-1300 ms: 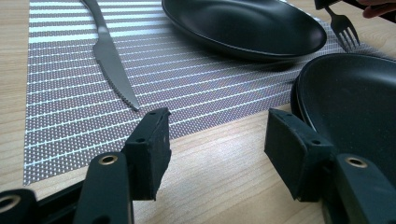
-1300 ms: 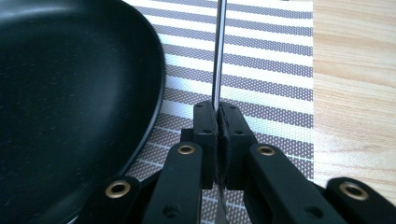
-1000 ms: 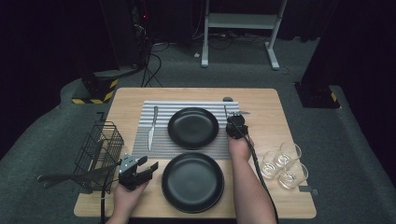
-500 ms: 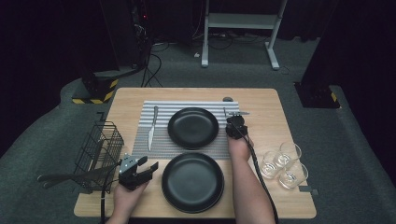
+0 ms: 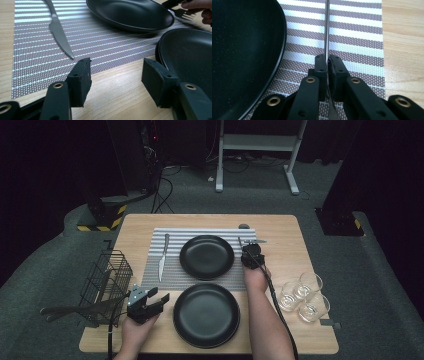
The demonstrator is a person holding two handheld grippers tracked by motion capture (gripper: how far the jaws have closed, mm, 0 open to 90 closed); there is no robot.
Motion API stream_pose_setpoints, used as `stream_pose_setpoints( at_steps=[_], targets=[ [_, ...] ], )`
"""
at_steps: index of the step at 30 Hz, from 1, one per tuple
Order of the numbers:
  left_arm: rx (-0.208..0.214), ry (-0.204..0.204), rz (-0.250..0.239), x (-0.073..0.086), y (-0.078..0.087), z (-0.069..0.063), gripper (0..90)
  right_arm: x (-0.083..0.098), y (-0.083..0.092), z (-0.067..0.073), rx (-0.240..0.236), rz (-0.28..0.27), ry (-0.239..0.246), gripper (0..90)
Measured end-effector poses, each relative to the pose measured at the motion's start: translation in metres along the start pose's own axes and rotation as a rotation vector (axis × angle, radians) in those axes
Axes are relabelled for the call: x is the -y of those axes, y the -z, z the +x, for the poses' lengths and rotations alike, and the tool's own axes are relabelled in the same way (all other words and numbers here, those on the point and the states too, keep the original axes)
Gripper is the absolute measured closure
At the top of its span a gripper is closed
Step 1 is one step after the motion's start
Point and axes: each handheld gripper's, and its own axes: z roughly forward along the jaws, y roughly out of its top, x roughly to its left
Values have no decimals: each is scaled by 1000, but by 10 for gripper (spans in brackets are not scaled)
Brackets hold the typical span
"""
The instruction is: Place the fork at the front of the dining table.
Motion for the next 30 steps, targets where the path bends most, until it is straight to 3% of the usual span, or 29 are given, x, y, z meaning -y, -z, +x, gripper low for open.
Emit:
stream_pose_setpoints(
  at_steps=[30],
  targets=[
    [0, -1, 1, 0, -1, 0, 408, 0, 4, 5, -13, -5, 28, 824]
  ],
)
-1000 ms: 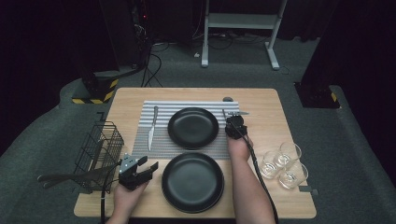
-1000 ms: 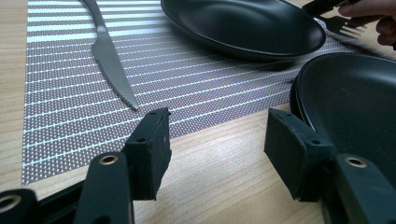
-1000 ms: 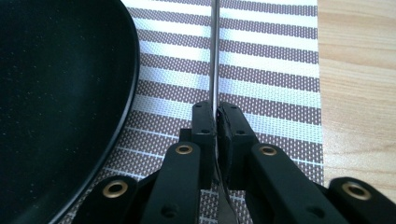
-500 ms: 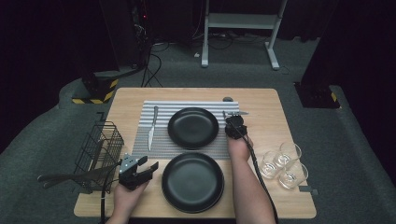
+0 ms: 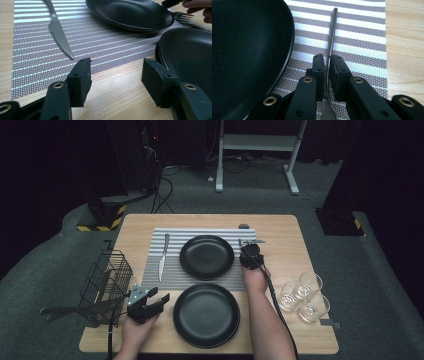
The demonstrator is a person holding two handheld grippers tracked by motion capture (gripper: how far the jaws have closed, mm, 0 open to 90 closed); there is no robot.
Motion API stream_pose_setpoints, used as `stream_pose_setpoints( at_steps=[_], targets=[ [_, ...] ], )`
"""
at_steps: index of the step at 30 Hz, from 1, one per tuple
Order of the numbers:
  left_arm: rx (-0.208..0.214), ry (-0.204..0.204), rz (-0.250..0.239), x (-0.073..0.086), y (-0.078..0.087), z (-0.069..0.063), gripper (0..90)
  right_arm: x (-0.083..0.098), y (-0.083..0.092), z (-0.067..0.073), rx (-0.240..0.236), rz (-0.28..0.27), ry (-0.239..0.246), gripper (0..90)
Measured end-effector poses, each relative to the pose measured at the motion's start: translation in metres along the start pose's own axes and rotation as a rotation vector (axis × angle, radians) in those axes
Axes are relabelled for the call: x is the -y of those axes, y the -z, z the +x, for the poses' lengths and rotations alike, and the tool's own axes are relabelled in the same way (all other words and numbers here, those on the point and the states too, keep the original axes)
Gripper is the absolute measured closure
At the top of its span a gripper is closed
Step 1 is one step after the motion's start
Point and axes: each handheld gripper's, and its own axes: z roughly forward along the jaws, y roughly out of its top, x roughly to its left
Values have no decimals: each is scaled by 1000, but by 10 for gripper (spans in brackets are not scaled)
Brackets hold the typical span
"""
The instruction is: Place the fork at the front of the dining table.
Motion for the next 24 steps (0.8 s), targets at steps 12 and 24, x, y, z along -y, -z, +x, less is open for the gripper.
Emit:
stream_pose_setpoints(
  at_steps=[12, 24],
  targets=[
    [2, 1, 2, 0, 0, 0, 409, 1, 1, 4, -5, 2, 11, 796],
    [1, -2, 4, 0, 0, 0, 409, 2, 32, 18, -57, -30, 21, 597]
  ],
)
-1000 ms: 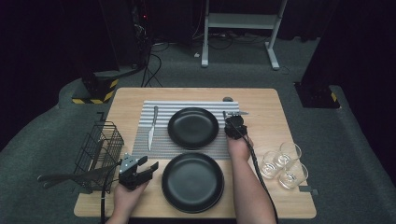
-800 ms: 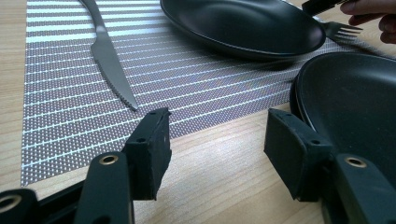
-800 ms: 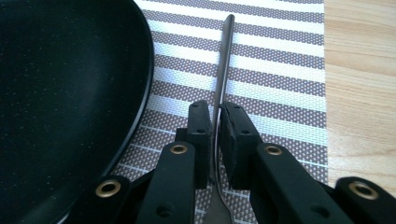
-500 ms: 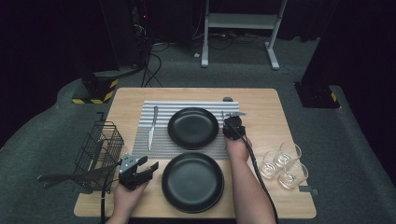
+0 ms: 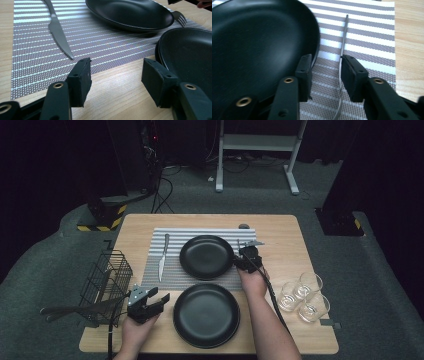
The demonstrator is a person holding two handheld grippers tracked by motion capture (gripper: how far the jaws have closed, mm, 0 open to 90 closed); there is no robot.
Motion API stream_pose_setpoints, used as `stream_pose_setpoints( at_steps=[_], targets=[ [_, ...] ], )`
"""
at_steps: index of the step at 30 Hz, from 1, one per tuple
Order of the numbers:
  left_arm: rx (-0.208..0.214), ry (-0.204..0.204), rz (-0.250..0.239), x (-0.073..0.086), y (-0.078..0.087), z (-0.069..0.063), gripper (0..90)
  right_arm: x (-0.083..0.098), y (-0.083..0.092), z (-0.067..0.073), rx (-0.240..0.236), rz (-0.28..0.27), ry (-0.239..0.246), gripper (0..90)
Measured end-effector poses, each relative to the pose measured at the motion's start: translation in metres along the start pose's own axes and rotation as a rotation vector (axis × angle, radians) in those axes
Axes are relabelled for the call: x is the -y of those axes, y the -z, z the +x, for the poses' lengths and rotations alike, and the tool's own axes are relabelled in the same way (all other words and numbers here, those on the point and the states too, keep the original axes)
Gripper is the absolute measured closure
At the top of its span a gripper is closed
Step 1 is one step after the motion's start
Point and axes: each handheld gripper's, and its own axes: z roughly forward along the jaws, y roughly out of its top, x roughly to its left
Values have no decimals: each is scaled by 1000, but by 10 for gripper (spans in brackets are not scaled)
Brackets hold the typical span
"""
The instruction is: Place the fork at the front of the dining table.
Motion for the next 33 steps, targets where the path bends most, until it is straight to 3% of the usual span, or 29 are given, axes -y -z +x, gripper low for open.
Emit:
stream_pose_setpoints(
  at_steps=[6, 17, 33],
  targets=[
    [-1, 1, 2, 0, 0, 0, 409, 7, 12, 1, 11, -5, 3, 569],
    [1, -2, 9, 0, 0, -1, 408, 35, 30, 3, 9, -4, -18, 485],
    [2, -2, 12, 0, -1, -1, 408, 63, 24, 9, -10, 42, -2, 573]
  ],
)
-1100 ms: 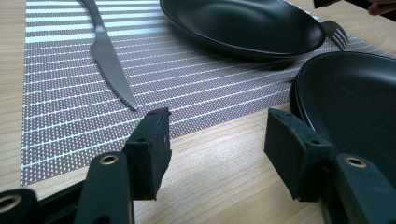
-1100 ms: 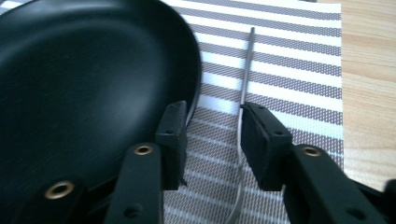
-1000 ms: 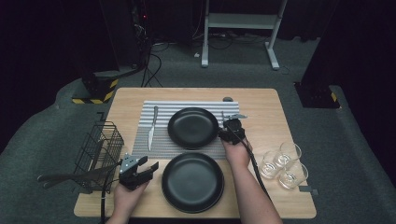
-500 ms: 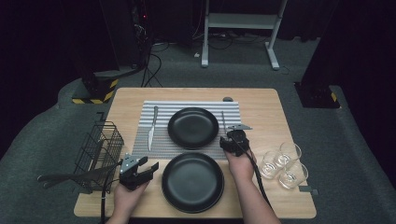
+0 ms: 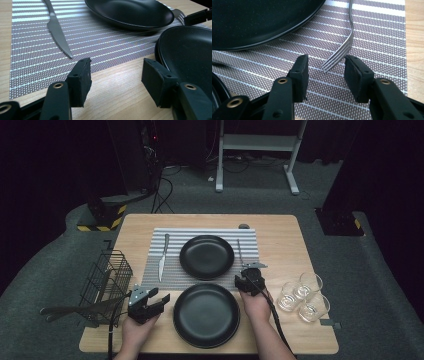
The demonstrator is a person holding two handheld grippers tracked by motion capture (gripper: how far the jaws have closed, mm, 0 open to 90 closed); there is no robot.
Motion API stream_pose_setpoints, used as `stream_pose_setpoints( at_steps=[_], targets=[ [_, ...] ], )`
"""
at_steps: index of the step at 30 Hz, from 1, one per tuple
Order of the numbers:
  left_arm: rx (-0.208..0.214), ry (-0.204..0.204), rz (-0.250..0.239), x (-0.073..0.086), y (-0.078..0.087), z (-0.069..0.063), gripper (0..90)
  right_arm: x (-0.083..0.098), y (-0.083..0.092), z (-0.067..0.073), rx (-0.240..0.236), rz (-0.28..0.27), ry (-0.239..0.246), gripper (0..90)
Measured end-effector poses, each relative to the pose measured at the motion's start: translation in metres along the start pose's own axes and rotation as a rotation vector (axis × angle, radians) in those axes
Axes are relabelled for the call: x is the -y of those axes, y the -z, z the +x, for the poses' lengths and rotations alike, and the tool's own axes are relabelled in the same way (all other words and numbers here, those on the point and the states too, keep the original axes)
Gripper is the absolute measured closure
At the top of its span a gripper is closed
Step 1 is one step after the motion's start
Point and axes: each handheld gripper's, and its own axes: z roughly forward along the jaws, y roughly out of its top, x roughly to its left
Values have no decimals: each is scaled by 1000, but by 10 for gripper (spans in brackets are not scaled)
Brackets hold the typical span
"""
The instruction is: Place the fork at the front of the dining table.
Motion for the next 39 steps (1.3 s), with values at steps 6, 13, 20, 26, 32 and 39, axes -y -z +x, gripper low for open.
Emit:
stream_pose_setpoints(
  at_steps=[6, 13, 20, 26, 32, 39],
  targets=[
    [0, -1, 0, 0, 0, 0, 408, 1, -2, 3, -16, -1, -1, 621],
    [0, -1, 0, 0, 0, 0, 408, 2, -4, 3, 2, 0, -3, 666],
    [0, 0, 1, 0, 0, 0, 408, -1, -4, 4, -16, -3, 1, 682],
    [1, -1, 1, 0, 0, 0, 408, -5, -4, 9, -29, -8, 12, 654],
    [1, -1, 1, 0, 0, 0, 408, -9, 1, 6, -16, -23, 8, 645],
    [1, -1, 1, 0, 0, 0, 408, -17, 2, 2, 5, -40, 11, 736]
  ],
)
